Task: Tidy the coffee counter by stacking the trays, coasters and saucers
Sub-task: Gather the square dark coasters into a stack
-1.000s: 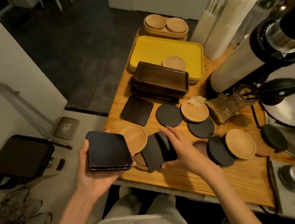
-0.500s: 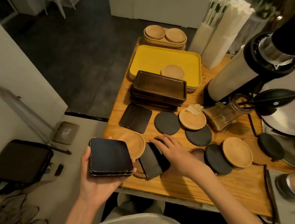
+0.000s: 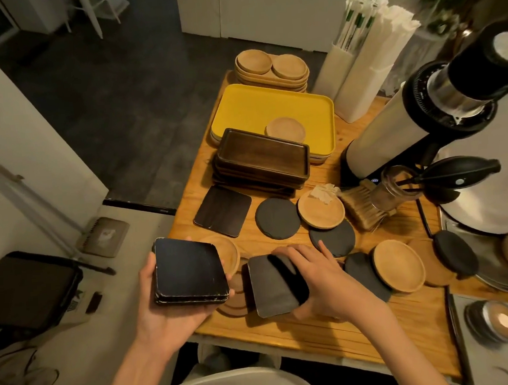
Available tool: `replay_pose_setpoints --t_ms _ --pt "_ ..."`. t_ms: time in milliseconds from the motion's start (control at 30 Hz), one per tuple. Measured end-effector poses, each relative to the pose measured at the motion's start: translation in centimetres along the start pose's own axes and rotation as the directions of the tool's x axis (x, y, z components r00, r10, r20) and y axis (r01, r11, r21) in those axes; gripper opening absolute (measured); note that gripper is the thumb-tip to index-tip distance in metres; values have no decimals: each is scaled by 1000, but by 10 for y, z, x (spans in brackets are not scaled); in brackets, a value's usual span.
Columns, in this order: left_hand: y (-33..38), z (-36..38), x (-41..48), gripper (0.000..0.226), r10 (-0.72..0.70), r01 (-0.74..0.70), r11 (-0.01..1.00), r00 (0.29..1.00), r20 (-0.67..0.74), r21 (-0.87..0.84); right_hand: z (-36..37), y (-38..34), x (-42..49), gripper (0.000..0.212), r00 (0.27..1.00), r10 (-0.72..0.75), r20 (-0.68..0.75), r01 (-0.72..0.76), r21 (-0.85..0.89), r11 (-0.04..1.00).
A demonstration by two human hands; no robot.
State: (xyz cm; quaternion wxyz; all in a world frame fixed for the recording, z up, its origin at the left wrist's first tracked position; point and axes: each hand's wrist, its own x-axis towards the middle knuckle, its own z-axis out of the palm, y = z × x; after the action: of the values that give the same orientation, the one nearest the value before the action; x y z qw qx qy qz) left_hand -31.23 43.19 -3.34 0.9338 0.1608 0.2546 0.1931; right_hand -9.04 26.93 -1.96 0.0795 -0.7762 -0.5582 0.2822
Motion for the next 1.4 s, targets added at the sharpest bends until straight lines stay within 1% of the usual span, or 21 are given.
replay_pose_setpoints --t_ms 167,233,300,367,433,467,533,600,700,767,933,1100,1233,1400 --pt "1 7 4 70 -26 25 1000 999 48 8 -14 7 -5 104 998 30 -48 -25 84 996" --pt "1 7 7 66 -31 32 999 998 49 -37 -20 7 -3 103 997 23 -70 -15 113 993" --pt "0 5 9 59 -48 58 991 995 83 -121 -27 5 -2 100 996 2 -90 12 156 988" --pt "0 5 7 61 -57 71 986 994 97 -152 -36 -1 0 98 994 -1 -108 28 244 969" --pt "-2 6 10 68 -56 60 998 993 105 -36 -45 -13 0 98 993 0 -118 39 331 943" --pt "-3 8 11 74 -49 50 999 996 77 -6 -48 -20 1 98 992 -9 -126 54 357 933" --pt "-7 9 13 84 -53 53 999 998 30 3 -53 -34 5 98 989 -50 -138 100 385 917" --pt "-10 13 12 86 -84 84 996 996 -1 19 -54 -47 9 99 988 -101 -118 141 405 903" --pt "-15 16 12 87 -130 132 991 990 -54 26 -51 -61 15 100 984 -172 -42 174 405 897" --pt "-19 18 12 90 -144 147 989 987 -77 35 -48 -65 18 99 980 -200 -16 191 379 905" --pt "-22 28 11 84 -159 160 987 986 -57 11 -45 -65 21 99 974 -228 -10 214 387 897" --pt "-25 31 13 94 -187 183 982 980 -70 -54 -47 -61 22 104 970 -242 16 215 405 889" --pt "-26 32 15 79 -186 186 982 982 -44 -17 -47 -64 23 108 957 -289 27 257 384 887" --pt "-28 31 17 77 -161 161 987 986 -39 8 -44 -64 25 108 947 -320 27 286 378 880"
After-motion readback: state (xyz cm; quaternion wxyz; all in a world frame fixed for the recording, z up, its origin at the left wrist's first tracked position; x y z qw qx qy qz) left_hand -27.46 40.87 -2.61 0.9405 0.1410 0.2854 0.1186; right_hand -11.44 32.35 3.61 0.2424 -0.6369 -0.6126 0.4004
